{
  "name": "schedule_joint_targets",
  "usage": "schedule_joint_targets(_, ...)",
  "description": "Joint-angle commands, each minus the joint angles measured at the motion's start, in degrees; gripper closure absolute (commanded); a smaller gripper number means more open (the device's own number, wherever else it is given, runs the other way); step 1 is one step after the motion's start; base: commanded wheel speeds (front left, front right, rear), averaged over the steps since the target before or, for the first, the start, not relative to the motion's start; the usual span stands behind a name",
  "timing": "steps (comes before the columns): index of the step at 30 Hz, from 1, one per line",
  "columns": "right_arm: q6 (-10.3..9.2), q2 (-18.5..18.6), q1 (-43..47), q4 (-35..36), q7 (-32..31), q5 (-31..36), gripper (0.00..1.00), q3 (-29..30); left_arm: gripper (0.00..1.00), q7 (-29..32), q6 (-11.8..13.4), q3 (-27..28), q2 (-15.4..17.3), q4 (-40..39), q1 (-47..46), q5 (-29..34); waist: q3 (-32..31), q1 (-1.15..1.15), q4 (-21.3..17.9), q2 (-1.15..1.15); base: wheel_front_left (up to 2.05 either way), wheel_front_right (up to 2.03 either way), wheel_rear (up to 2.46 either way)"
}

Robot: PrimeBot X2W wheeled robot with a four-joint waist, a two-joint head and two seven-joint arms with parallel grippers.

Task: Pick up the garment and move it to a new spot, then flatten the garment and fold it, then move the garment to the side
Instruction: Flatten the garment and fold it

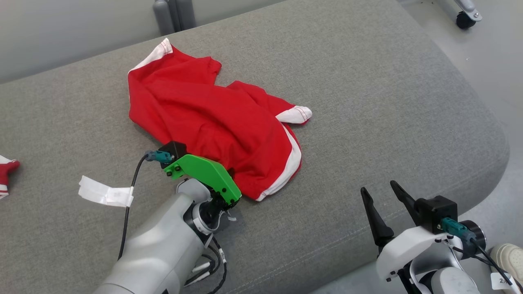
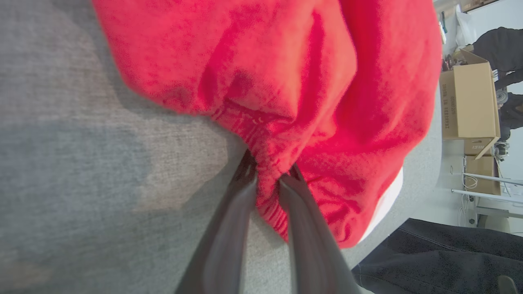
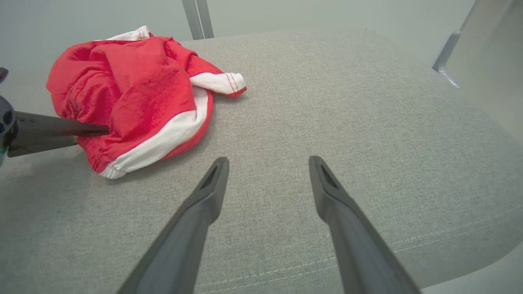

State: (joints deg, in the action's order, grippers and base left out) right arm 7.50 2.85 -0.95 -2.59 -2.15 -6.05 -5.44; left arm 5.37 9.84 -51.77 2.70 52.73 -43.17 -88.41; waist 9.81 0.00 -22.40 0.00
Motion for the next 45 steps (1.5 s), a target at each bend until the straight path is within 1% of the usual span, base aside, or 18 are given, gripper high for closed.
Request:
schedule_joint_targets(1,-0.02,0.08,-0.76,-0.23,0.47,-0.19,0.00,0.39,1.00,-0.64,0.31,-0.86,0.37,1.11,-0.84,1.43,-0.14,0.00,0.63,0.00,0.00,0.00,0.00)
schedule_joint_targets(7,-0.02,0.08,-0.33,-0.77,0.75,-0.50,0.00,0.89,1.00,-3.78,0.28,-1.84,1.23,4.11,-2.56,3.76,-1.27,0.00,2.72,0.00,0.00,0.00,0.00)
schedule_joint_targets(10,-0.02,0.08,0.09,-1.15,0.72,-0.54,0.00,0.92,1.00,-5.80,0.38,-1.66,2.87,5.05,-3.55,4.89,-2.36,0.00,4.21,0.00,0.00,0.00,0.00)
schedule_joint_targets(15,-0.02,0.08,0.64,-1.43,0.41,-0.32,0.00,1.20,1.00,-7.34,0.85,-1.23,5.52,4.84,-4.95,5.50,-4.49,0.00,6.29,0.00,0.00,0.00,0.00)
schedule_joint_targets(21,-0.02,0.08,1.74,-1.19,-0.14,0.05,0.00,1.44,1.00,-8.68,2.69,-1.34,9.28,3.16,-5.93,6.98,-6.54,0.00,7.96,0.00,0.00,0.00,0.00)
schedule_joint_targets(23,-0.02,0.08,2.08,-1.01,-0.63,0.26,0.00,1.47,1.00,-9.05,3.89,-1.55,11.14,1.97,-5.43,7.79,-7.43,0.00,8.29,0.00,0.00,0.00,0.00)
schedule_joint_targets(25,-0.02,0.08,2.34,-0.81,-0.82,0.43,0.00,1.43,1.00,-8.65,4.70,-2.24,12.22,1.27,-4.35,8.47,-7.96,0.00,8.31,0.00,0.00,0.00,0.00)
schedule_joint_targets(26,-0.02,0.08,2.59,-0.75,-1.02,0.50,0.00,1.42,0.94,-8.44,4.85,-2.83,12.58,0.78,-3.83,8.87,-8.23,0.00,8.32,0.00,0.00,0.00,0.00)
schedule_joint_targets(27,-0.02,0.08,2.79,-0.69,-1.20,0.62,0.00,1.43,0.37,-8.13,4.84,-3.55,12.89,0.22,-3.50,9.26,-8.44,0.00,8.33,0.00,0.00,0.00,0.00)
schedule_joint_targets(28,-0.02,0.08,2.89,-0.56,-1.21,0.68,0.00,1.45,0.00,-8.02,4.82,-4.06,13.13,-0.33,-3.13,9.60,-8.56,0.00,8.34,0.00,0.00,0.00,0.00)
schedule_joint_targets(31,-0.02,0.08,2.97,-0.27,-1.48,0.81,0.00,1.46,0.00,-7.13,4.48,-6.02,14.09,-1.49,-1.69,11.14,-8.90,0.00,8.40,0.00,0.00,0.00,0.00)
schedule_joint_targets(34,-0.02,0.09,3.27,0.03,-1.81,0.75,0.00,1.58,0.00,-6.73,2.52,-7.45,14.77,-3.42,-0.46,12.26,-9.28,0.00,8.60,0.00,0.00,0.00,0.00)
schedule_joint_targets(37,-0.02,0.09,3.37,0.56,-1.94,0.33,0.00,1.90,0.00,-8.06,0.63,-8.10,16.04,-5.08,0.98,12.62,-9.70,0.00,9.17,0.00,0.00,0.00,0.00)
schedule_joint_targets(40,-0.02,0.10,3.45,0.82,-1.47,-2.40,0.00,2.96,0.00,-13.49,0.02,-6.74,16.56,-6.79,2.12,13.08,-10.16,0.00,10.07,0.00,0.00,0.00,0.00)
schedule_joint_targets(42,-0.01,0.07,2.98,0.72,-1.16,-2.97,0.00,3.59,0.00,-17.56,-0.67,-5.76,16.85,-8.00,3.67,13.62,-10.53,0.00,10.78,0.00,0.00,0.00,0.00)
schedule_joint_targets(45,-0.01,0.09,1.98,0.10,-0.73,-2.35,0.00,5.55,0.00,-20.19,-1.90,-3.46,17.34,-10.58,5.82,15.06,-11.00,0.00,12.01,0.00,0.00,0.00,0.00)
